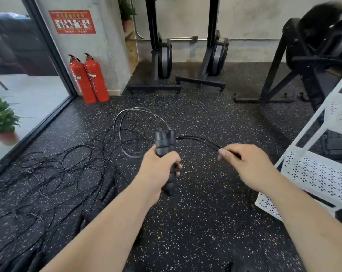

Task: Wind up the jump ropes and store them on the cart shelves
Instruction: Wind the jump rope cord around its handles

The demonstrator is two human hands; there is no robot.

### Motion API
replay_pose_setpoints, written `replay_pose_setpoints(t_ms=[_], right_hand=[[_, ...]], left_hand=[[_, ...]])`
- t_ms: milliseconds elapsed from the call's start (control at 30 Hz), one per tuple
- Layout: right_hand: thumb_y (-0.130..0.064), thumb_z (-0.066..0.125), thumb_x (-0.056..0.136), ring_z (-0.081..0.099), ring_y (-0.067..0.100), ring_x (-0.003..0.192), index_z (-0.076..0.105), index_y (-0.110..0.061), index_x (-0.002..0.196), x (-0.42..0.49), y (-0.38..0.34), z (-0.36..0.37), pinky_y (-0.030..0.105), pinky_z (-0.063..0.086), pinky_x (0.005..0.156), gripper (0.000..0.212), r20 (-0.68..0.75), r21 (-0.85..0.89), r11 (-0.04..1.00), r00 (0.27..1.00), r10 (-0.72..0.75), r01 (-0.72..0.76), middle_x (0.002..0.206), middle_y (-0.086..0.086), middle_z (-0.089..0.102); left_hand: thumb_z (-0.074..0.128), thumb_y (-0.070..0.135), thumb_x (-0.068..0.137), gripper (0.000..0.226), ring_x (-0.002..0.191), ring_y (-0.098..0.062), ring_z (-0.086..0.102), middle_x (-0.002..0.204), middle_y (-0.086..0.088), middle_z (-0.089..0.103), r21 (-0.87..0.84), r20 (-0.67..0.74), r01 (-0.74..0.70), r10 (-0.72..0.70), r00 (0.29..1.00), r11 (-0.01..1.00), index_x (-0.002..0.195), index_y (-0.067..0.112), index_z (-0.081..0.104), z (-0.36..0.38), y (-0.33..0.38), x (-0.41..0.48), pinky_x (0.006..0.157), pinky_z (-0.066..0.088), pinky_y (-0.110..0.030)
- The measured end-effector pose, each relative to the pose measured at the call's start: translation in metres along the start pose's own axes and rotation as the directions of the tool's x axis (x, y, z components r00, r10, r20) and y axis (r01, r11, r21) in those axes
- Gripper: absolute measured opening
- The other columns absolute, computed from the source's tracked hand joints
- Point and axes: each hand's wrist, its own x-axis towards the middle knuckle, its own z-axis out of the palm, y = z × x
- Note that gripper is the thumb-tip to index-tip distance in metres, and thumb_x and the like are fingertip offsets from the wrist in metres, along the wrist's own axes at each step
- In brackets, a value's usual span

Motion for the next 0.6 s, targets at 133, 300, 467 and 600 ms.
replay_pose_setpoints(t_ms=[133, 300, 467, 600], right_hand=[[-0.042, 0.058, 0.106, 0.05, 0.004, 0.05, 0.072, -0.034, 0.086, -0.004, -0.017, 0.027, 0.021, 0.036, 0.049, 0.025, 0.045, -0.009, 1.0, 0.999, -0.016, 0.016, 0.058, -0.014, 0.061], [-0.041, 0.058, 0.107, 0.052, 0.001, 0.055, 0.07, -0.03, 0.089, -0.003, -0.018, 0.033, 0.017, 0.036, 0.052, 0.024, 0.105, -0.041, 0.998, 0.993, -0.051, 0.055, 0.063, -0.013, 0.06], [-0.054, 0.054, 0.105, 0.046, 0.008, 0.049, 0.074, -0.041, 0.096, 0.001, 0.0, 0.004, 0.031, 0.041, 0.053, 0.025, 0.162, -0.015, 1.0, 0.987, 0.0, 0.002, 0.059, -0.009, 0.062], [-0.053, 0.053, 0.106, 0.049, 0.008, 0.049, 0.073, -0.044, 0.091, 0.0, 0.003, 0.007, 0.036, 0.049, 0.058, 0.026, 0.068, 0.009, 1.0, 0.998, 0.005, -0.006, 0.06, -0.009, 0.064]], left_hand=[[0.066, -0.002, 0.091, 0.031, 0.065, -0.022, 0.059, 0.077, -0.012, 0.07, 0.051, 0.197, 0.056, -0.065, 0.978, 0.997, 0.119, 0.01, 0.067, 0.025, -0.014, -0.022, 0.068, 0.054, -0.036], [0.063, -0.003, 0.091, 0.035, 0.063, -0.02, 0.058, 0.079, -0.013, 0.068, 0.051, 0.23, 0.075, -0.085, 0.97, 0.996, 0.122, 0.012, 0.071, 0.033, -0.02, -0.024, 0.061, 0.051, -0.032], [0.066, -0.001, 0.091, 0.038, 0.069, -0.018, 0.06, 0.081, -0.008, 0.07, 0.032, 0.04, 0.031, -0.032, 0.999, 0.999, 0.126, 0.015, 0.068, 0.004, -0.004, -0.001, 0.07, 0.056, -0.036], [0.065, 0.001, 0.091, 0.026, 0.067, -0.017, 0.06, 0.076, -0.006, 0.07, 0.123, -0.009, -0.015, 0.016, 1.0, 0.992, 0.113, 0.014, 0.067, 0.002, -0.006, -0.002, 0.07, 0.053, -0.038]])
